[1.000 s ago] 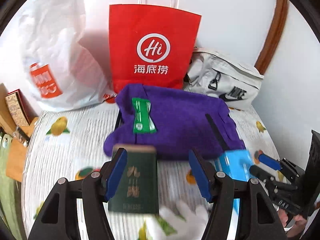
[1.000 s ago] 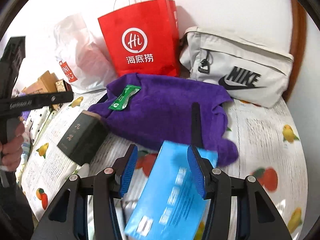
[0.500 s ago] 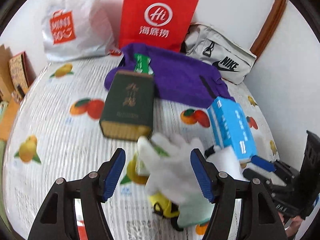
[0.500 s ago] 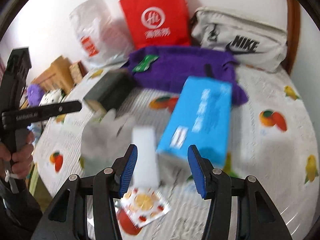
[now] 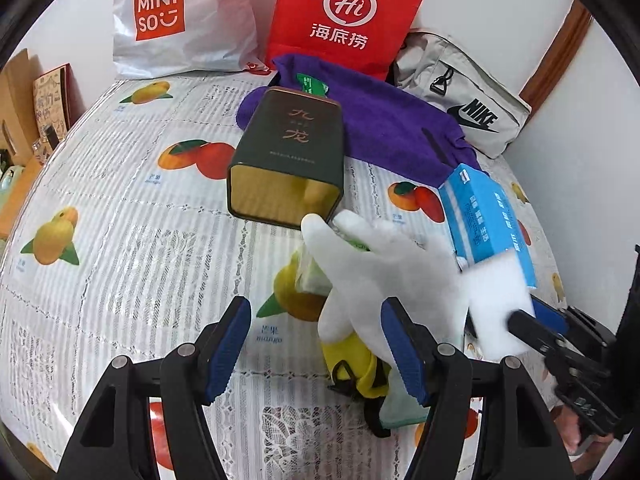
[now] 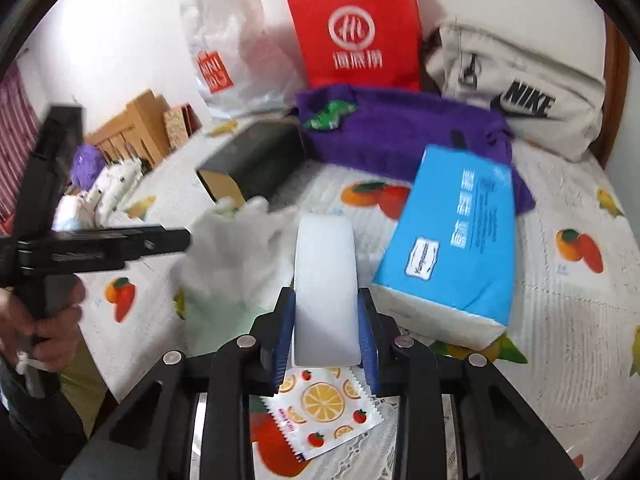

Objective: Organize soft objects
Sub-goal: 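Grasp the white sponge block with the right tool while the left tool moves to the glove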

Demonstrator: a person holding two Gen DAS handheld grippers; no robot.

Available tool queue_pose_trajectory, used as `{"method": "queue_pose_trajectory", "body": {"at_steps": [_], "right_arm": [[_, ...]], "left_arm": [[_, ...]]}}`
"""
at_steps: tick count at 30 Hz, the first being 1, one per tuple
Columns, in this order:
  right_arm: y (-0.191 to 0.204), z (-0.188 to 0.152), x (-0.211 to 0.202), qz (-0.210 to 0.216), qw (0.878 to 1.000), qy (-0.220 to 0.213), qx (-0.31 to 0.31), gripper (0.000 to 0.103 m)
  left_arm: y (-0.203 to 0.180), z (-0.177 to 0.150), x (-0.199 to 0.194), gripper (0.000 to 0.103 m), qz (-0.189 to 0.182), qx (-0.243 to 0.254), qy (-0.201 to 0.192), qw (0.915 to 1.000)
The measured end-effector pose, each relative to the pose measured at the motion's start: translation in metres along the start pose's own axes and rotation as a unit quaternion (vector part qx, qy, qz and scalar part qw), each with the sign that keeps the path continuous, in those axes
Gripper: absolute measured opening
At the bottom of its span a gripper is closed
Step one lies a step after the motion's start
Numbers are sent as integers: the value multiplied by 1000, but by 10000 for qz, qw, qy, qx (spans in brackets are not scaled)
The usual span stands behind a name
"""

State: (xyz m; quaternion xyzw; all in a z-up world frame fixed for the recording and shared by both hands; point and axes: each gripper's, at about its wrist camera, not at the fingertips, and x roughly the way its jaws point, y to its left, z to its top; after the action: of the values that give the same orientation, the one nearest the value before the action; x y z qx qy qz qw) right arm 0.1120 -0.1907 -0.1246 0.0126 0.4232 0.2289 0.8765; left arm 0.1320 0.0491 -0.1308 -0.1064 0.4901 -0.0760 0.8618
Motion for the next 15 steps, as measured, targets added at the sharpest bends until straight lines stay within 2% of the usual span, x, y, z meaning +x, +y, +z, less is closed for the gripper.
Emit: {"method": "queue_pose_trajectory", "body": {"at_steps": [6, 8, 9, 10, 12, 13, 15], "right_arm": [[-10, -14, -32, -181, 9998, -78, 71, 30], [-16, -21, -40, -326, 9994, -91, 109, 30], [-19, -25, -42, -360, 9992, -76, 122, 30], [-23, -29, -44, -421, 9990, -64, 152, 30], [-32, -37, -45, -510, 9983, -2, 277, 30], [-36, -40, -44, -524, 9980, 36, 345, 30], [-45, -47, -42, -554, 9972, 90, 491, 30]], "left_arm": [[-19, -5, 5, 66, -350, 214, 96, 9991], [-32, -6, 9, 70, -484, 356, 134, 9981], [-38, -7, 10, 76, -498, 419, 132, 9978], [-44, -8, 12, 80, -489, 491, 128, 9975], [-58, -9, 18, 82, -385, 704, 160, 9966], [-63, -10, 21, 86, -299, 784, 169, 9963], [-71, -11, 32, 87, -24, 889, 190, 9959]]}}
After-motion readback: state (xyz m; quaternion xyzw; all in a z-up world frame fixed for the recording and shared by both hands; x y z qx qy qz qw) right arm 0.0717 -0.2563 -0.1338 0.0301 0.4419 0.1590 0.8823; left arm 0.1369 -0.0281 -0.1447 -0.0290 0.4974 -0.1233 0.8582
